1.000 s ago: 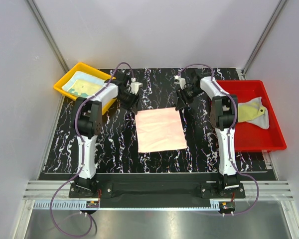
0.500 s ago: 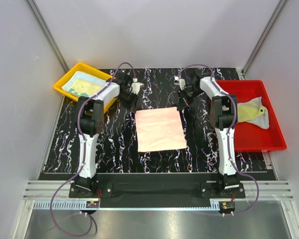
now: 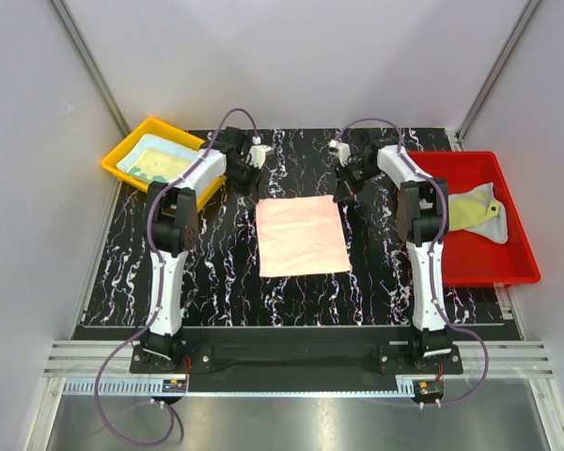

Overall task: Fold and stack the towels
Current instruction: Fold the towel

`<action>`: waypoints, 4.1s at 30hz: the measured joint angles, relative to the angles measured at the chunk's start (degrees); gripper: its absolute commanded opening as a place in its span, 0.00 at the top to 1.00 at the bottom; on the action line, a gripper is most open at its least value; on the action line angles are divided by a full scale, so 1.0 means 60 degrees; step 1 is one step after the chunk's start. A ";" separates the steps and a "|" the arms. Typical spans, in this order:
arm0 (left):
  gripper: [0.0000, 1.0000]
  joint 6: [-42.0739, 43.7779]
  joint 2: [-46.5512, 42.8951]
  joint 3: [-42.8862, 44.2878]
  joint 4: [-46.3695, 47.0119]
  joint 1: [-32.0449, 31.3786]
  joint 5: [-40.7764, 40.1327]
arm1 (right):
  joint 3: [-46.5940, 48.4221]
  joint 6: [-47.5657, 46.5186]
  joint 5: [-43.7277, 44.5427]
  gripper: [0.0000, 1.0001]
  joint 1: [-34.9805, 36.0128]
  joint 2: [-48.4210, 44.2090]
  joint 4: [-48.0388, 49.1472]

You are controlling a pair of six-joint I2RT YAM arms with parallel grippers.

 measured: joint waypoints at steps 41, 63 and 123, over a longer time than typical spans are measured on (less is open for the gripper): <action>1.00 -0.0025 -0.4226 -0.3217 0.0987 -0.1009 -0.1031 | -0.6437 0.0109 0.1177 1.00 0.0000 -0.5982 0.4594; 1.00 -0.0798 -0.6160 -0.6437 0.1727 -0.2116 -0.1359 | -1.0677 0.1413 0.1297 1.00 0.0331 -0.8721 0.5832; 0.61 -0.5118 -0.6499 -0.9595 0.5300 -0.3085 -0.0674 | -0.9468 0.6597 0.2018 1.00 0.0623 -0.6113 0.3115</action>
